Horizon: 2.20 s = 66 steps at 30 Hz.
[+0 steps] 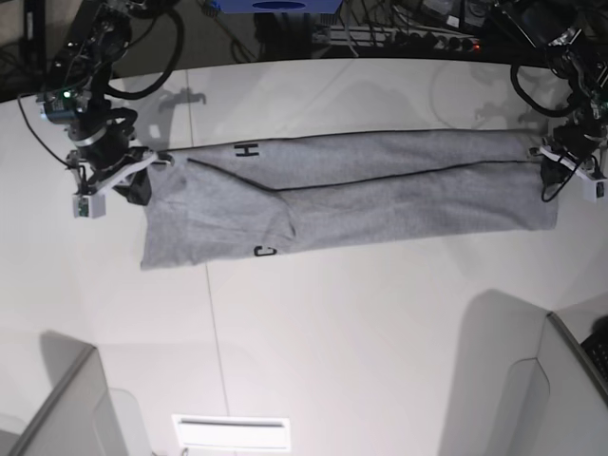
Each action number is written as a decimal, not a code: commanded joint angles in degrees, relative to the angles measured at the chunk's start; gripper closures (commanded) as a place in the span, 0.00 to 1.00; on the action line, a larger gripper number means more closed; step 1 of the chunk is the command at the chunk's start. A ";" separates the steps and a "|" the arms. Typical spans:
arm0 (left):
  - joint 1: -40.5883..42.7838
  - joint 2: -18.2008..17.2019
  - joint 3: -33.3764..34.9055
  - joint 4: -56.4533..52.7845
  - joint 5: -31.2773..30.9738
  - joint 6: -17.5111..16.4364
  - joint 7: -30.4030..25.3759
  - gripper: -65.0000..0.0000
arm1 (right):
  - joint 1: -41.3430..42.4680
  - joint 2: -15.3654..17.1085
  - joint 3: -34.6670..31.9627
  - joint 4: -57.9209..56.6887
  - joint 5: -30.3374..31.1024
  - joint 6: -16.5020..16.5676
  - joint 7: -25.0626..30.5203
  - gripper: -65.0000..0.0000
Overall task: Fold the T-shirt properly
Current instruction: 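Lift the strip end with the left gripper and carry it toward the right gripper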
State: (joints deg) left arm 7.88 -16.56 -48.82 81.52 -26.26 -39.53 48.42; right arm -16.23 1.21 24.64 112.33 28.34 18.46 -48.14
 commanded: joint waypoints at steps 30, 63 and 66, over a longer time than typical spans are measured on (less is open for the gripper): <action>8.69 3.94 16.60 25.43 -0.77 2.82 -0.91 1.00 | -0.08 0.41 0.19 0.85 0.72 0.05 1.15 1.00; 3.94 6.31 38.84 26.66 -0.86 7.40 -0.91 1.00 | 0.18 0.50 0.19 0.77 0.63 -0.22 1.15 1.00; 3.77 6.31 40.95 26.66 -0.86 7.40 -0.91 1.00 | 0.18 0.50 0.19 0.77 0.63 -0.22 1.15 1.00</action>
State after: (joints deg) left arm 12.29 -10.00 -7.64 107.09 -25.98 -31.88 49.04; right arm -16.40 1.23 24.56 112.27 28.27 18.41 -48.25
